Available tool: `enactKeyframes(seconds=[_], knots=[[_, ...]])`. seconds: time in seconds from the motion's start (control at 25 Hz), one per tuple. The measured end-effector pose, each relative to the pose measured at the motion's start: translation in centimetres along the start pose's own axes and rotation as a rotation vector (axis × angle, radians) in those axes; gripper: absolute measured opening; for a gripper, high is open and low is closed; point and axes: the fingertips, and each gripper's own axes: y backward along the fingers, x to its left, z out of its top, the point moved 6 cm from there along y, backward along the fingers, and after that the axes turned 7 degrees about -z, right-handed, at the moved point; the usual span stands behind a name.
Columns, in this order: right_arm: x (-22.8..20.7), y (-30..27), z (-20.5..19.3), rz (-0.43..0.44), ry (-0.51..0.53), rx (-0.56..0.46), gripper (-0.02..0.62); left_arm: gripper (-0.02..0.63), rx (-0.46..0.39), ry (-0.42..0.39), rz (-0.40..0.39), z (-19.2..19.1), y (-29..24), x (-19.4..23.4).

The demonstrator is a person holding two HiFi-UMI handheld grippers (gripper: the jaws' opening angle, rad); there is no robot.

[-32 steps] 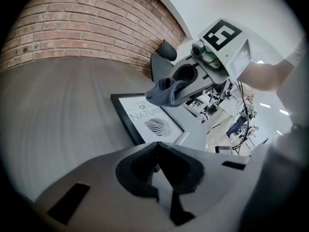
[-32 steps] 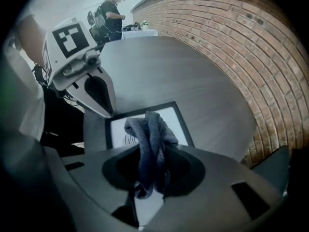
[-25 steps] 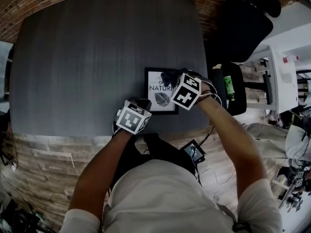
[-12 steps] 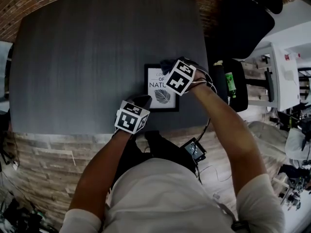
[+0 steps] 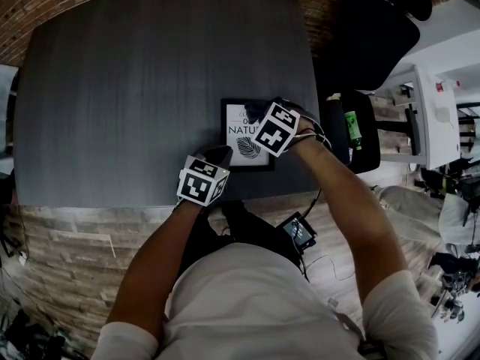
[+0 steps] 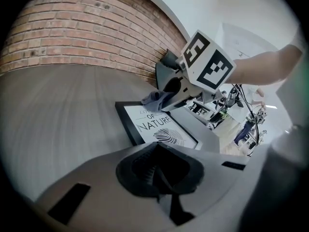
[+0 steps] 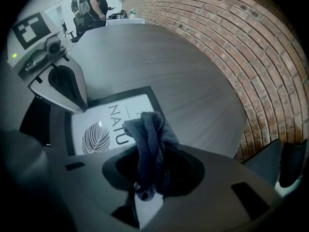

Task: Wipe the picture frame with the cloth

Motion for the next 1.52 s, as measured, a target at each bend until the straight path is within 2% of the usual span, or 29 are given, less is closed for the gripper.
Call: enactKeyframes(seconds=[0.24,0.84,1.08,1.52], knots=[[2.2,0.8,-0.7,0.041,-0.015,-0.002,0.110,0.006,-0.004,-0.009,0.013,0.0,-0.1,-0.1],[7.3,3.5,-3.3,0.147,-0.133,-0.031,0.110,0.006,-0.012,-0.006,0.028,0.0,-0.2,-0.2],[8.8,3.9,-3.8,0.166,-0.128,-0.022,0.110,0.006,-0.023,-0.005,0.047,0.2,-0.3,-0.1],[11.6,4.9,-4.5,0.181,-0.054,-0.005,0.110,0.006,-0.028,-0.015,0.063,0.1,-0.4,-0.3]])
